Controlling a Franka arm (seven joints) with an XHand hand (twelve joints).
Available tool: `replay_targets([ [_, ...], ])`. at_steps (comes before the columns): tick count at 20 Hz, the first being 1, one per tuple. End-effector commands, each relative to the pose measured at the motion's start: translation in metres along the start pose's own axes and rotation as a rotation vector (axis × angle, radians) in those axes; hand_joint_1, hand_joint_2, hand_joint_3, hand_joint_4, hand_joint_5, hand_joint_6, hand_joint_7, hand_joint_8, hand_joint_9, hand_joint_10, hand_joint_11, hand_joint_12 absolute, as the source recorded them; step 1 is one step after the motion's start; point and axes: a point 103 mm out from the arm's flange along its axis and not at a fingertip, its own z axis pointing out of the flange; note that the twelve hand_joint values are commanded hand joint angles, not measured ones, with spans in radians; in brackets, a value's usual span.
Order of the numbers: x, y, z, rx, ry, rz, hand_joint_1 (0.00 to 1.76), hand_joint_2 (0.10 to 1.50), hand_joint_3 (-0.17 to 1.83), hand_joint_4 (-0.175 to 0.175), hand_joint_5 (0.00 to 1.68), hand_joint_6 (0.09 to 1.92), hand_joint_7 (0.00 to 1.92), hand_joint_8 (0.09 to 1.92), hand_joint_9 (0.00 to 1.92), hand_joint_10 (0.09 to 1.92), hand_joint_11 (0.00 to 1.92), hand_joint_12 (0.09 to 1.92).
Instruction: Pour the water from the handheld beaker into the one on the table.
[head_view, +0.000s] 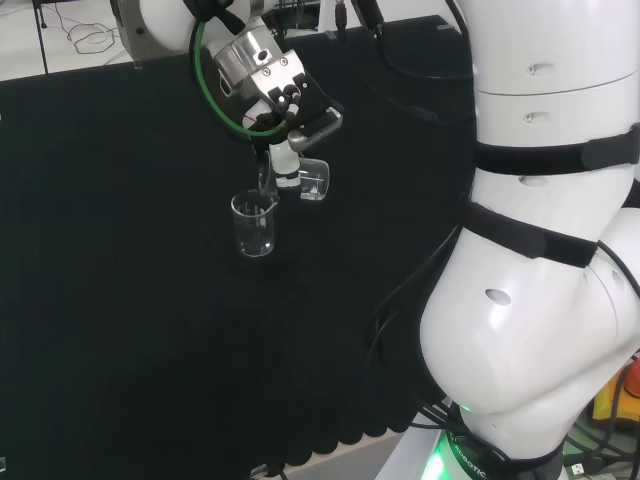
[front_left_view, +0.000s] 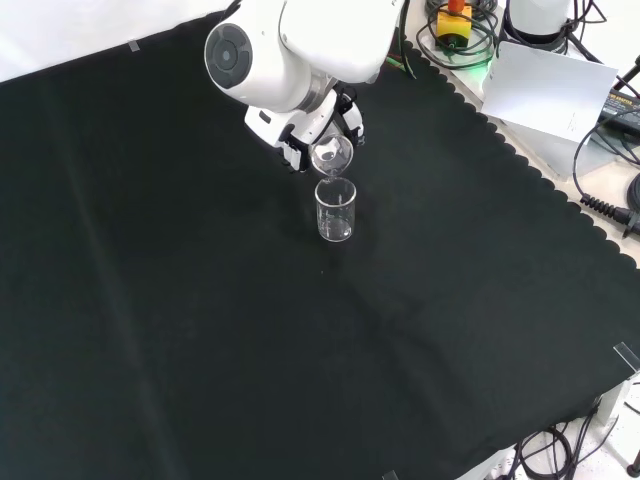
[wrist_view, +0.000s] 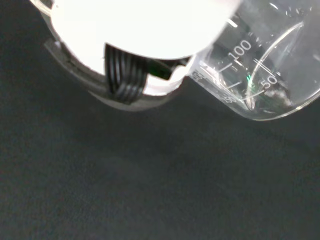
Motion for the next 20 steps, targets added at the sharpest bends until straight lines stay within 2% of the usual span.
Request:
replay_targets([
  [1,0.001,-0.004,-0.005,0.008,-0.016,0.007,1.30,0.61,0.86,-0.175,1.11,1.02,1.17,1.01,1.51,0.91,1.10,0.87],
  [10,0.012,-0.007,-0.008,0.034,-0.055,0.028,1.30,0.61,0.87,-0.175,1.11,1.02,1.17,1.01,1.51,0.91,1.10,0.87],
  [20,0.018,-0.004,-0.010,0.064,-0.059,0.053,1.30,0.61,0.87,-0.175,1.11,1.02,1.16,1.01,1.51,0.91,1.10,0.88],
])
